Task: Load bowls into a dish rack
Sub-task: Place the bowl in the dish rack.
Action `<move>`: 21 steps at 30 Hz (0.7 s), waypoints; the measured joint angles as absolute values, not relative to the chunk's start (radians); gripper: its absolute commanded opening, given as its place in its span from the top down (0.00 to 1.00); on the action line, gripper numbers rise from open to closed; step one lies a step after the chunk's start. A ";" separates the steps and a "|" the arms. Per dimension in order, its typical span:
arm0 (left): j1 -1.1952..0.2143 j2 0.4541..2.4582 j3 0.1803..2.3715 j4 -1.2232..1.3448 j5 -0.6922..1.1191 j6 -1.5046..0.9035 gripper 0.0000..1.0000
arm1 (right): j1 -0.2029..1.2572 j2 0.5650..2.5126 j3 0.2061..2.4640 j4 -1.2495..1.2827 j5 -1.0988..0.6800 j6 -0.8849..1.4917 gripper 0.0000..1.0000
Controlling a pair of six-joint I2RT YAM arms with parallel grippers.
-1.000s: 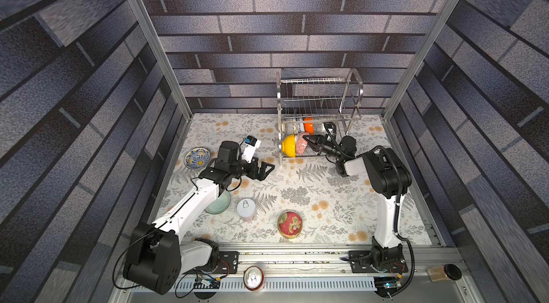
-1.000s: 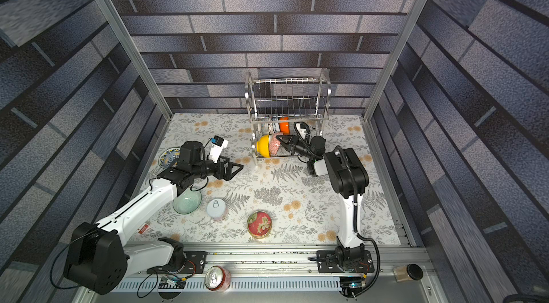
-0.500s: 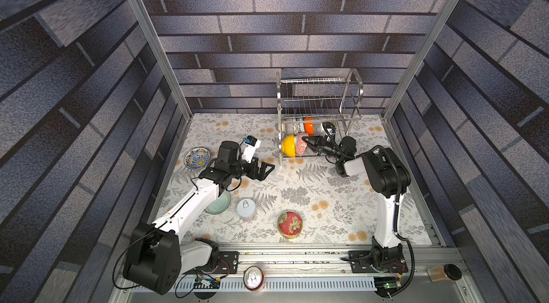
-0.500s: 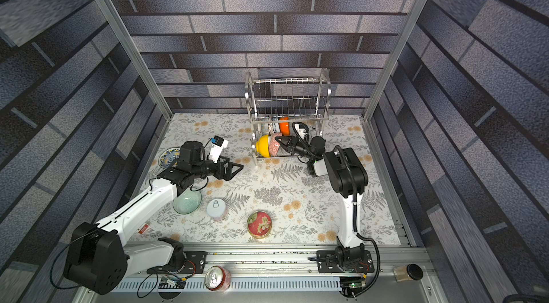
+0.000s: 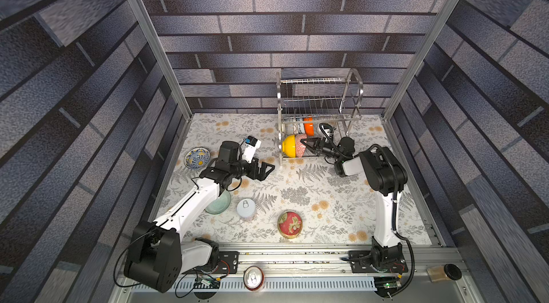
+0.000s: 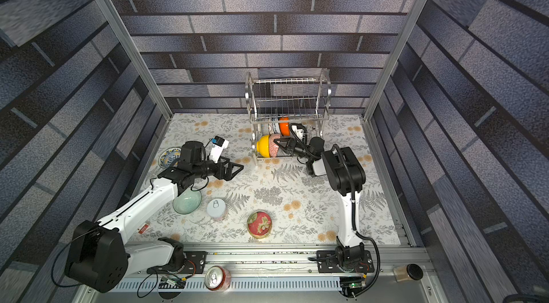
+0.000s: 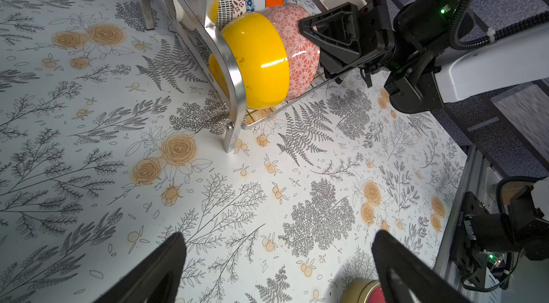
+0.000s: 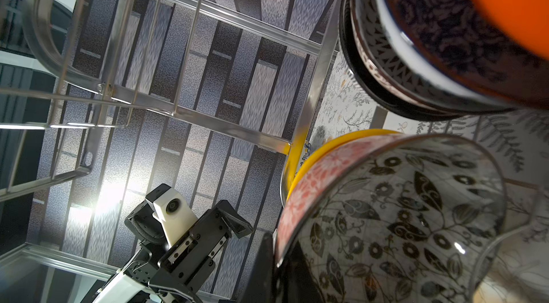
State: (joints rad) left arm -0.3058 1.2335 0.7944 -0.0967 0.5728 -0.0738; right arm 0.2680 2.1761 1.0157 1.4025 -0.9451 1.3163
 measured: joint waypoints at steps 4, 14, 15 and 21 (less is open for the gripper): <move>-0.306 1.239 0.794 -0.097 0.573 -0.074 0.00 | 0.269 2.174 1.026 1.371 -0.955 1.291 0.90; -0.299 1.246 0.794 -0.096 0.573 -0.074 0.00 | 0.269 2.136 1.028 1.238 -0.956 1.190 0.66; -0.299 1.246 0.794 -0.097 0.573 -0.074 0.00 | 0.269 2.135 1.028 1.230 -0.956 1.187 0.65; -0.295 1.246 0.794 -0.097 0.569 -0.074 0.00 | 0.269 2.119 1.030 1.175 -0.955 1.163 0.58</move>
